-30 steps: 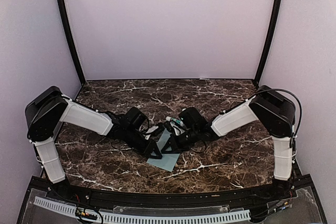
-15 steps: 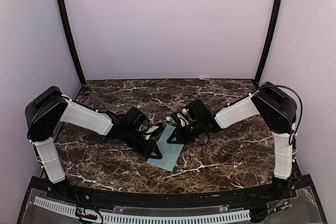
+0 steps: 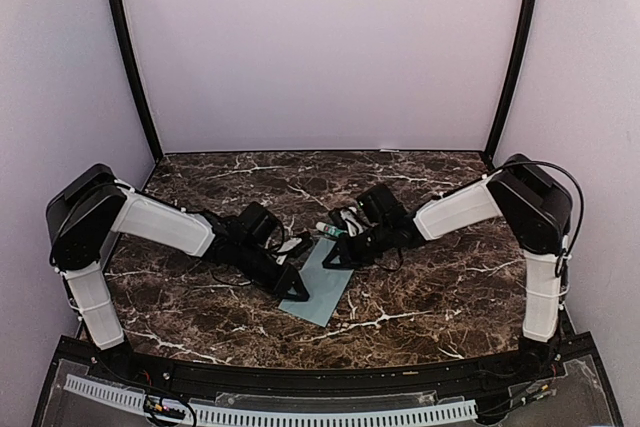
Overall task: Place the letter into the envelope and seal it
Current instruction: Seal the envelope flap on the envelope, then pick up the solid glue from the center of the board.
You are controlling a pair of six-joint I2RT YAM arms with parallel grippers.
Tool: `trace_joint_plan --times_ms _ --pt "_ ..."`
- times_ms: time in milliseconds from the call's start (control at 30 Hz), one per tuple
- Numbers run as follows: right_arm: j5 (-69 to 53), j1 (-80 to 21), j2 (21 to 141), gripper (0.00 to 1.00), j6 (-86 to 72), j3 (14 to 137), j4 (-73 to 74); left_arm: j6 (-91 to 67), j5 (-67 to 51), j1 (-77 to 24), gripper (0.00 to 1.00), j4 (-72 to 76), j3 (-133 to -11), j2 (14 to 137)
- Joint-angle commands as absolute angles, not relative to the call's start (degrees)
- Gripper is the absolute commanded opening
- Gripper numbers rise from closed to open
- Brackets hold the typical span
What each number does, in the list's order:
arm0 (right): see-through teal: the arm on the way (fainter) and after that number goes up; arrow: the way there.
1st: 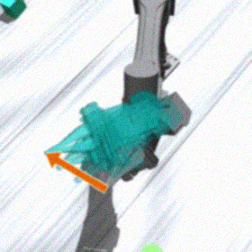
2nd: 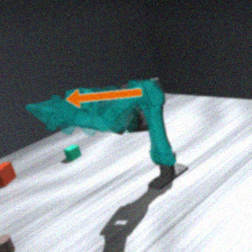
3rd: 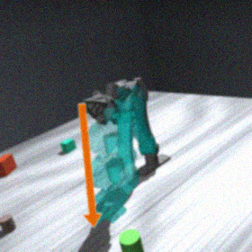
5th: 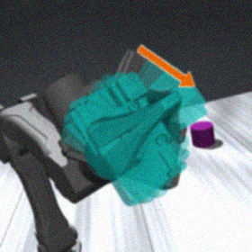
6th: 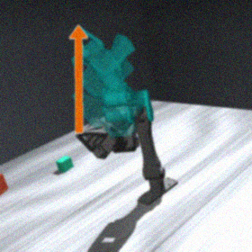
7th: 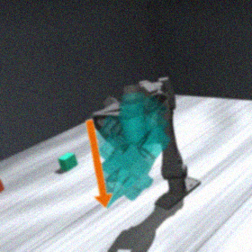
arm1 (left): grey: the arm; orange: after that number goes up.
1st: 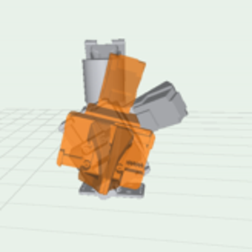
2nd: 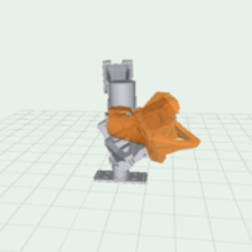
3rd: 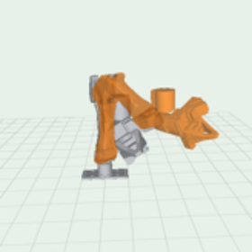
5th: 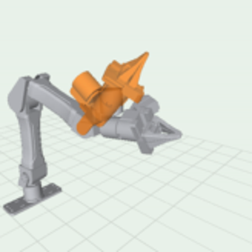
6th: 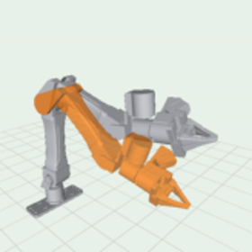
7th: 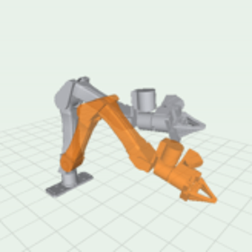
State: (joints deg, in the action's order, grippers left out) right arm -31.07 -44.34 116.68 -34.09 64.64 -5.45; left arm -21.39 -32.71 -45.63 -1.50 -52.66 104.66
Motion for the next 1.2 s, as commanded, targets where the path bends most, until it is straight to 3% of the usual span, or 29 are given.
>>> trace_joint_plan --times_ms 0,33,167,400,767,1167 --pt "-32.22 -43.77 107.79 0.04 -30.26 64.86 -3.85 -20.39 -29.54 -45.62 0.27 -5.05 -56.43 99.11" --pt "-32.1 -43.63 106.32 0.09 -29.39 65.24 -3.07 -20.15 -29.25 -45.62 0.35 -5.97 -58.23 98.38" --pt "-28.53 -42.44 100.49 0.29 -26.41 66.33 2.46 -19.1 -27.0 -45.55 0.52 -7.53 -61.18 91.95" --pt "-20.6 -39.31 96.41 0.56 -22.19 66.27 7.31 -16.41 -23.3 -39.81 0.62 -12.28 -62.49 82.36" --pt "-11.58 -39.2 104.84 0.62 -11.36 74.64 14.81 -14.28 -18.94 -21.98 0.68 -8.46 -59.7 76.43" --pt "-13.0 -39.2 115.57 0.58 -5.04 84.22 19.02 -14.38 -18.23 -17.67 0.7 -4.11 -54.56 74.32"
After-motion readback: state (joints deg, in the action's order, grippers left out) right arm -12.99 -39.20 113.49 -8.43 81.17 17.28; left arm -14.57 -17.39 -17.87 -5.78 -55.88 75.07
